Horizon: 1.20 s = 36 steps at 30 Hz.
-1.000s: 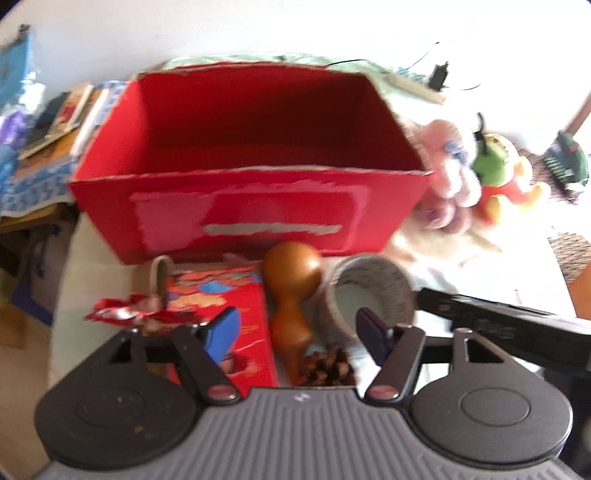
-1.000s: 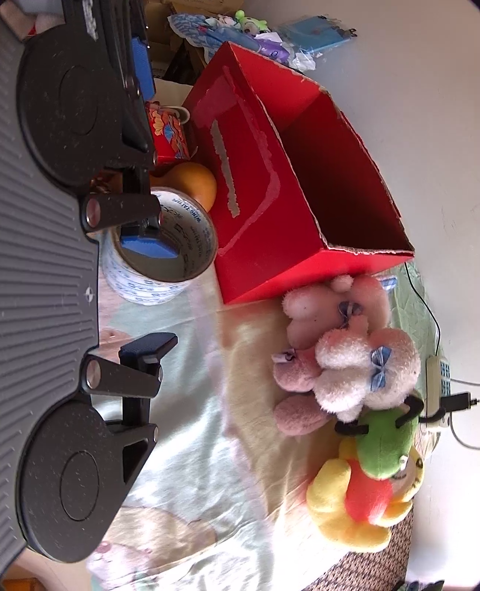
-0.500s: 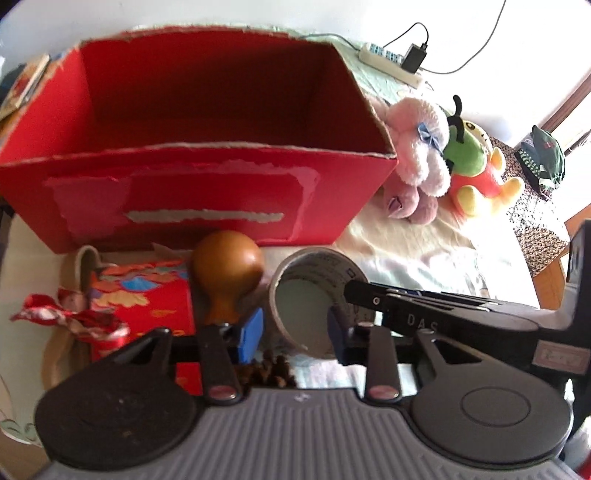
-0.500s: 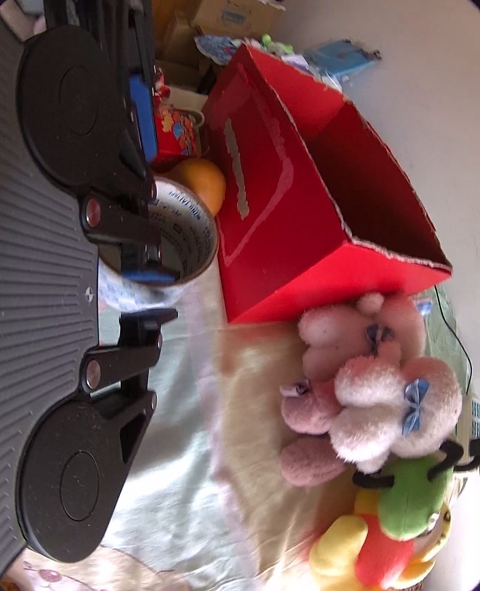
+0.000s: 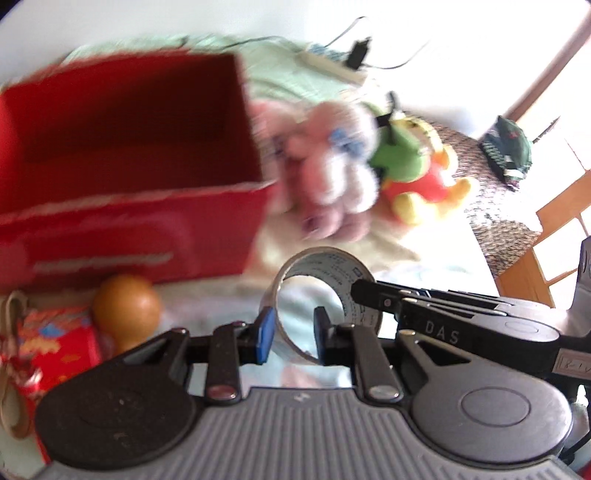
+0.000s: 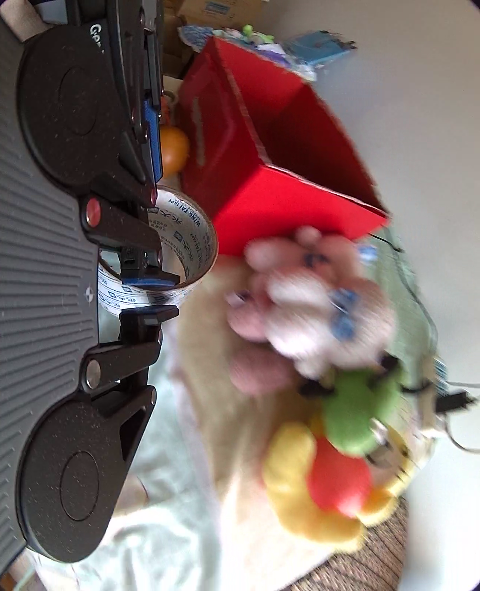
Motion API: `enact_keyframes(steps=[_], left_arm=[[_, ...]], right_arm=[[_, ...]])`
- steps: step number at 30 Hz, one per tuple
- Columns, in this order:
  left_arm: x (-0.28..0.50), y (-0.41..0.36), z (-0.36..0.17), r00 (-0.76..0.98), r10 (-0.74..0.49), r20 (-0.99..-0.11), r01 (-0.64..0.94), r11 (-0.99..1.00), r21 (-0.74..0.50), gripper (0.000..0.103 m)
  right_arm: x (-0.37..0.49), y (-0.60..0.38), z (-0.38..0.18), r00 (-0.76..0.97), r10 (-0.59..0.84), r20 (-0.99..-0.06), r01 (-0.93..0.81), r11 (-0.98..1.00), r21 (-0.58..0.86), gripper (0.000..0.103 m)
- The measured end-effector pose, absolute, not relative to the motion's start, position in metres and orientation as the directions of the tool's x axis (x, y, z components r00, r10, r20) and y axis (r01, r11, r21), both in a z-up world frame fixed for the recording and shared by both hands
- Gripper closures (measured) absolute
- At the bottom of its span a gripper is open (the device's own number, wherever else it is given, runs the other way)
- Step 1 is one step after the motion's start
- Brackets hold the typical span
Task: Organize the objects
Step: 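Close the right gripper on the rim of the tape roll, then lift the tape roll with the right gripper and carry it into the red box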
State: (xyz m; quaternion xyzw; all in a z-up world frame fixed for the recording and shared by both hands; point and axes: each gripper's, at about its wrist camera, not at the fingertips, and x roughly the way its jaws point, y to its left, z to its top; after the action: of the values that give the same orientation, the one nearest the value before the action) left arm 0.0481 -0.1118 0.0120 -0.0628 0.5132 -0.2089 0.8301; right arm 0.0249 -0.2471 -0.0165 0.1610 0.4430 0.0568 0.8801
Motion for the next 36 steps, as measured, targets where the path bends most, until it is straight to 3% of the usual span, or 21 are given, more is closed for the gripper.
enact_keyframes(steps=[9,18,26,36], left_arm=[[0.048,-0.14,0.079,0.531,-0.457,-0.714,0.376,0.882,-0.285,0.088],[0.073,-0.087,0.127,0.677,-0.4,-0.618,0.313,0.916,-0.25,0.088],[0.12,-0.018,0.102,0.65,-0.371,-0.663,0.234,0.928,-0.29,0.088],[0.174,0.013,0.025,0.493,-0.369,-0.788,0.207,0.929,-0.306,0.088]], right_arm=[[0.027,-0.28,0.045,0.753,0.206,-0.625,0.008,0.947,0.321,0.091],[0.087,-0.239,0.093,0.785,0.324,-0.528,-0.146,0.925,0.351,0.091],[0.148,-0.171,0.083,0.689,0.344,-0.638,-0.226,0.938,0.262,0.09],[0.208,-0.109,0.031,0.519,0.223,-0.826,-0.268,0.959,0.09,0.089]])
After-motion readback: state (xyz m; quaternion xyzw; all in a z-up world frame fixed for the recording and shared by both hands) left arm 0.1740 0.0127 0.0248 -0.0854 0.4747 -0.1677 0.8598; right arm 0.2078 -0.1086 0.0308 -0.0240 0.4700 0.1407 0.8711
